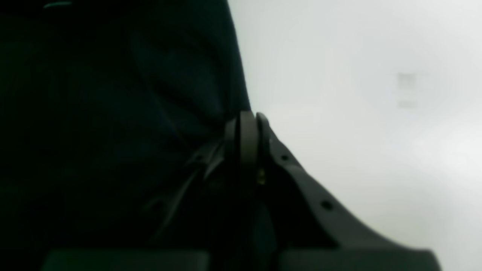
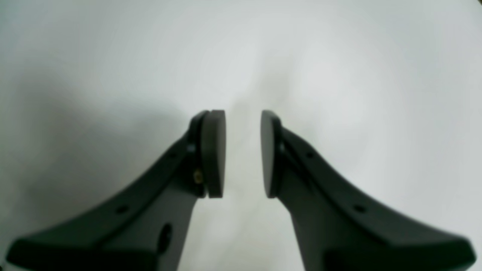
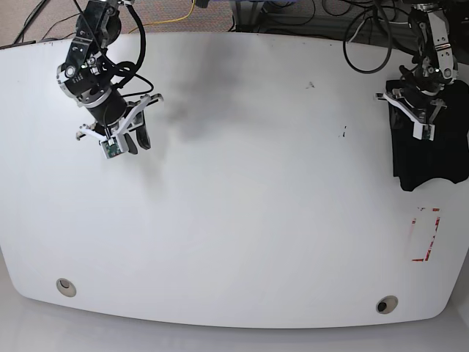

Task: Layout the t-shirt on the table in an organized manner, then fold the t-shirt properly
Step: 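Carry the shirt off the table edge with the left gripper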

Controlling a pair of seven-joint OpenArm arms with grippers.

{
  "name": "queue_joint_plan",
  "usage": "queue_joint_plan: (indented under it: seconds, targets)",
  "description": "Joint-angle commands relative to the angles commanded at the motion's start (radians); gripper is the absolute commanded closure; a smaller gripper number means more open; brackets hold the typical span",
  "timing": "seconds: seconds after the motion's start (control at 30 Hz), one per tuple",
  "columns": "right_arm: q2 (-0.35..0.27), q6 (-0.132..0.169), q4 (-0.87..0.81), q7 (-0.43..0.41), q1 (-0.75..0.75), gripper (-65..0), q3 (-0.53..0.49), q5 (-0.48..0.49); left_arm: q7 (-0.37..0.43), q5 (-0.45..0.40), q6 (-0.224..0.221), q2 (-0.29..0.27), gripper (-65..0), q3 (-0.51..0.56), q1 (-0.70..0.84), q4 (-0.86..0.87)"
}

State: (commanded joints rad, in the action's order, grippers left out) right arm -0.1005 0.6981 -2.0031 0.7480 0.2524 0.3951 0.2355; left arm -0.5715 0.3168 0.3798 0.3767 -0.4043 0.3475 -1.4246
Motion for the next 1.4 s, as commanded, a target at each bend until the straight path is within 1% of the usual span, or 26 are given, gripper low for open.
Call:
queue_joint_plan:
  seconds: [0.13,0.2,0.37,0.8,0.97,1.07,1.17,1.23,1.3,1.33,1.37,1.4]
  targets:
    - [0.000,0.000,0.000,-0.003,0.017,-15.2,0.002,0.000,0.000,0.000,0.044,0.041,0.0,-0.012,0.002,0.034]
    - [0.000,0.000,0.000,-0.003,0.023,-15.2,0.002,0.000,0.000,0.000,0.054,0.069,0.0,-0.015,0.003,0.043]
    - [0.000,0.000,0.000,-0.003,0.026,-15.2,0.002,0.000,0.006,0.002,0.055,0.107,0.0,-0.021,0.021,0.048]
    - [0.000,0.000,-0.002,-0.003,0.028,-15.2,0.002,0.000,0.000,0.005,0.057,0.115,0.0,-0.094,0.023,0.025]
    - [0.000,0.000,-0.002,-0.005,0.026,-15.2,0.002,0.000,-0.012,0.006,0.057,0.104,0.0,-0.095,0.023,-0.074]
    - [-0.003,0.000,-0.002,-0.005,0.017,-15.2,0.000,-0.002,-0.048,0.006,0.057,0.074,0.0,-0.109,0.021,-0.160]
    - [-0.006,0.000,-0.002,-0.017,0.008,-15.2,-0.002,-0.009,-0.061,0.006,0.057,0.044,0.0,-0.127,0.018,-0.249]
    - [-0.006,0.000,-0.002,-0.043,-0.002,-15.2,-0.002,-0.012,-0.058,0.003,0.057,0.028,0.0,-0.129,0.014,-0.301]
    - [-0.008,0.000,0.005,-0.091,-0.008,-15.2,-0.002,-0.017,-0.057,0.002,0.055,0.002,0.0,-0.124,-0.009,-0.364]
    - [-0.008,0.000,0.006,-0.117,-0.009,-15.2,-0.002,-0.031,-0.057,-0.002,0.054,-0.014,0.0,-0.120,-0.023,-0.388]
    - [-0.008,0.000,0.008,-0.160,-0.015,-15.2,-0.005,-0.071,-0.057,-0.002,0.054,-0.043,0.0,-0.112,-0.051,-0.420]
    - [-0.008,0.000,0.008,-0.173,-0.018,-15.2,-0.006,-0.089,-0.057,-0.003,0.054,-0.051,0.0,-0.109,-0.058,-0.428]
